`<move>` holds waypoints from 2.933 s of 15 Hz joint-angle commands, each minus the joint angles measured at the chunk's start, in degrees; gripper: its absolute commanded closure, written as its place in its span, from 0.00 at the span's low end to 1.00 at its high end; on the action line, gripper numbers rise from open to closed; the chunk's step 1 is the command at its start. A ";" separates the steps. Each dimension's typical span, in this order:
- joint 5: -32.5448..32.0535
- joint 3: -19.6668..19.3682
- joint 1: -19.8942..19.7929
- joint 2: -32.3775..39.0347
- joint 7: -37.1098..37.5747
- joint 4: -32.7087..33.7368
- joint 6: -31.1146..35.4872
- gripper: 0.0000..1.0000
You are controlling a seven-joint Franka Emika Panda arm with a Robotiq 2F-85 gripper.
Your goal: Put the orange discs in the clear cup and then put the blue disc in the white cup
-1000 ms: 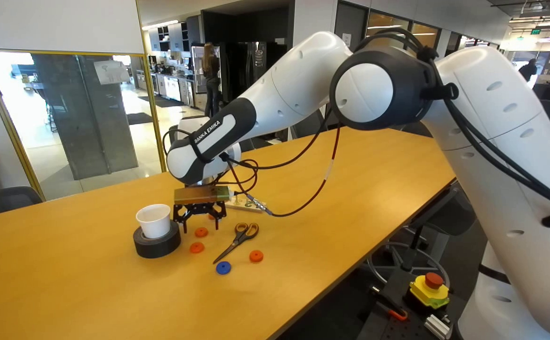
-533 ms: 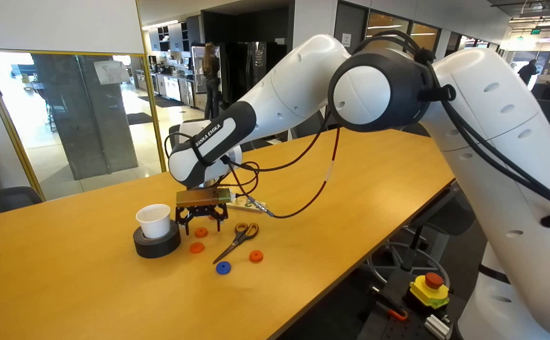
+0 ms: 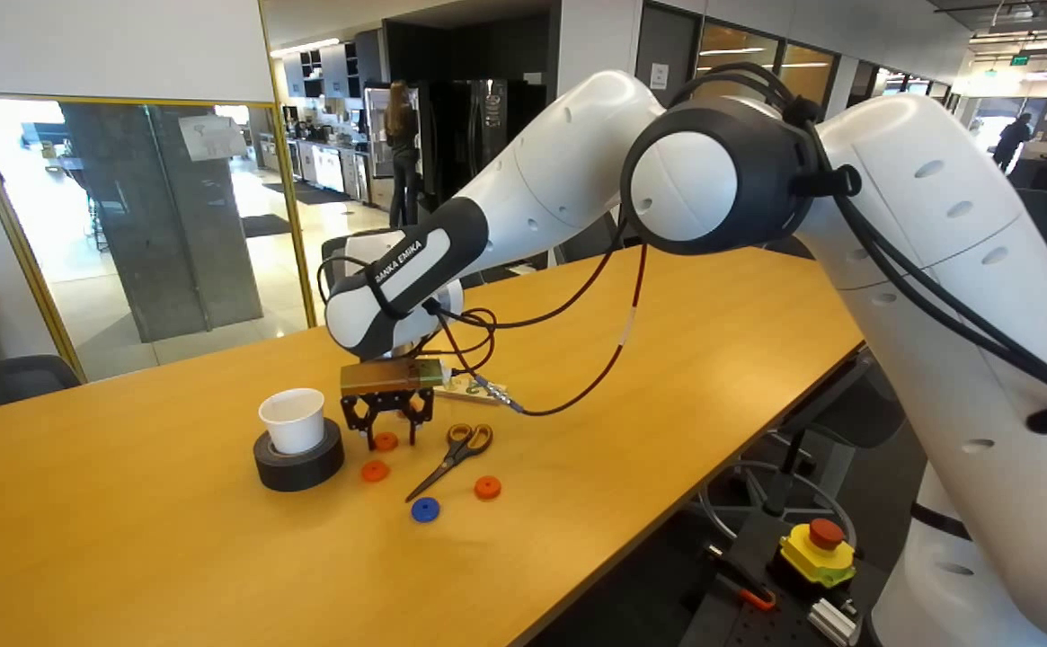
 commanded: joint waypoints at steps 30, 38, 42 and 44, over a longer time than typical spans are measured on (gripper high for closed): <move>-8.36 0.29 -3.84 -5.61 -26.50 9.14 -10.45 0.78; -8.01 0.09 -3.68 -6.97 -25.52 8.53 -10.47 0.02; -6.40 2.81 -3.41 -13.22 -28.56 0.47 -7.44 0.00; -6.30 4.40 -2.68 -16.36 -29.23 -3.90 -6.84 0.00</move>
